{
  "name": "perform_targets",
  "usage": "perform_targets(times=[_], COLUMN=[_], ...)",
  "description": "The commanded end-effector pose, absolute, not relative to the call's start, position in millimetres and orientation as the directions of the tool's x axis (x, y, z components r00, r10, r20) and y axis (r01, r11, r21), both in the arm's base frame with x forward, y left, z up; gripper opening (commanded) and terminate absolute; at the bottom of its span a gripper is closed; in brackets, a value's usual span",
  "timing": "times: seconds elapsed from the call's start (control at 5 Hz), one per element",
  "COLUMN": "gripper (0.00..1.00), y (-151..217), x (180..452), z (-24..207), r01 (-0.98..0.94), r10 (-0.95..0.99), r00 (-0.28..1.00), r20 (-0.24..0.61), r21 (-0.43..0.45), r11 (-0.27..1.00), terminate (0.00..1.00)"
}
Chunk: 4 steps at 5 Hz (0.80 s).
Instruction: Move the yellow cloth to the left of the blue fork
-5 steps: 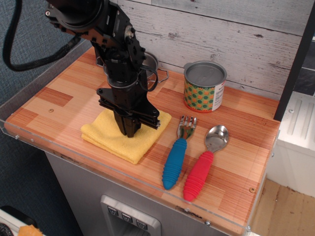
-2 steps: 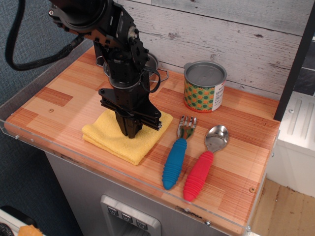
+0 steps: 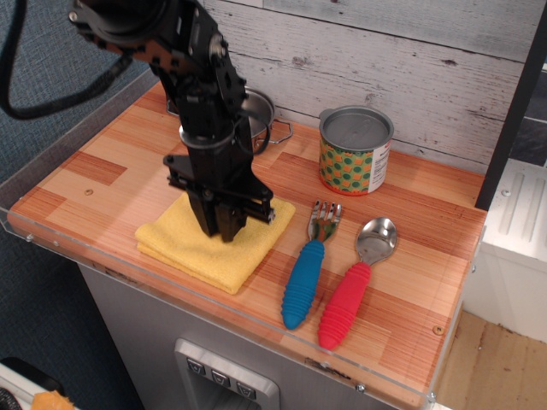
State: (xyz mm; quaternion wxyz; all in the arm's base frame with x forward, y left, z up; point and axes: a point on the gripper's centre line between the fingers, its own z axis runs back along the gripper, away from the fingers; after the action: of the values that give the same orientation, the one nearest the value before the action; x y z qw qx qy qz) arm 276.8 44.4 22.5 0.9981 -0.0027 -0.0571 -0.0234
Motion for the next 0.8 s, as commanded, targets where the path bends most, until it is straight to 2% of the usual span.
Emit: perform_targets(times=[0.0,0.4,0.6], gripper=[1.00,1.00,1.00], y=[49.6,49.0,51.2], x=[286.5,290.6,298.6], z=[53.6,75.5,82.8], r01=[0.037,0.040,0.044], r10=[-0.040,-0.043,-0.051], r00=[0.978,0.970,0.974], r20=[0.203,0.240,0.222], r21=[0.019,0.016,0.040], r11=[0.999,0.999,0.998], terminate=[0.00,0.00,0.00])
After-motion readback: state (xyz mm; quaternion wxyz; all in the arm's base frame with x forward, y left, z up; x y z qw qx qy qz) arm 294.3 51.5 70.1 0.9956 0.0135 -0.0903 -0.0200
